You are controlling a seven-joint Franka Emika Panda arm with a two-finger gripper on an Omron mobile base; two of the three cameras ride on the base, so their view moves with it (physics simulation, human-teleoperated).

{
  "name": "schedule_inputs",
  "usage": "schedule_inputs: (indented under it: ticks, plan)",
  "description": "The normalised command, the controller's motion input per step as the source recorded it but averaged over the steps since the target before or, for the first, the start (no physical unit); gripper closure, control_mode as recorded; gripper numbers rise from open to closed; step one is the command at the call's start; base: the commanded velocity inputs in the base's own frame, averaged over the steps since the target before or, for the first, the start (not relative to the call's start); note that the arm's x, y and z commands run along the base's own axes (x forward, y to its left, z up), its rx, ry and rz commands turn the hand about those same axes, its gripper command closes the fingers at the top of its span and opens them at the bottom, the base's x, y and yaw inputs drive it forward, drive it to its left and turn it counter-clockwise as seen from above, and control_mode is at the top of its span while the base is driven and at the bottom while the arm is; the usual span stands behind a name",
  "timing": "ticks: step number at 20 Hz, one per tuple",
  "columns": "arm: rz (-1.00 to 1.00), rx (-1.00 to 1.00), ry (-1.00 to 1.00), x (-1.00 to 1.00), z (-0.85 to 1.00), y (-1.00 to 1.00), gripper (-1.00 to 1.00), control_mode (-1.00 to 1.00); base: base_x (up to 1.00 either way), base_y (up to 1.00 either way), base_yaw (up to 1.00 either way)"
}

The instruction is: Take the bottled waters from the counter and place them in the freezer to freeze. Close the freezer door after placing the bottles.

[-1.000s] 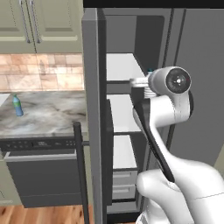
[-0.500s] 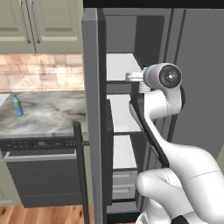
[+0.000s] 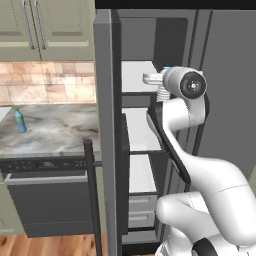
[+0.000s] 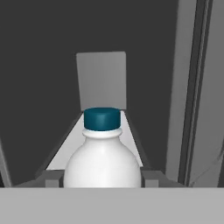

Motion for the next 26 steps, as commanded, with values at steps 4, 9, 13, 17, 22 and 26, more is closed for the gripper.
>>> schedule_inputs:
  ticks: [4, 9, 13, 17, 22, 26]
  plan:
    - [0.00, 0.00, -0.10, 0.08, 0.21, 0.03, 1.00, -1.00, 0.00, 0.00, 0.00]
    - [0.00, 0.00, -0.07, 0.25, 0.01, 0.06, 1.00, -1.00, 0.00, 0.00, 0.00]
    - [0.00, -0.03, -0.05, 0.15, 0.00, 0.08, 1.00, -1.00, 0.00, 0.00, 0.00]
    - [0.00, -0.05, -0.10, 0.10, 0.00, 0.01, 1.00, -1.00, 0.00, 0.00, 0.00]
    - [0.00, -0.02, -0.01, 0.04, 0.00, -0.01, 1.00, -1.00, 0.00, 0.00, 0.00]
    - [0.00, 0.00, 0.02, 0.08, 0.00, -0.10, 1.00, -1.00, 0.00, 0.00, 0.00]
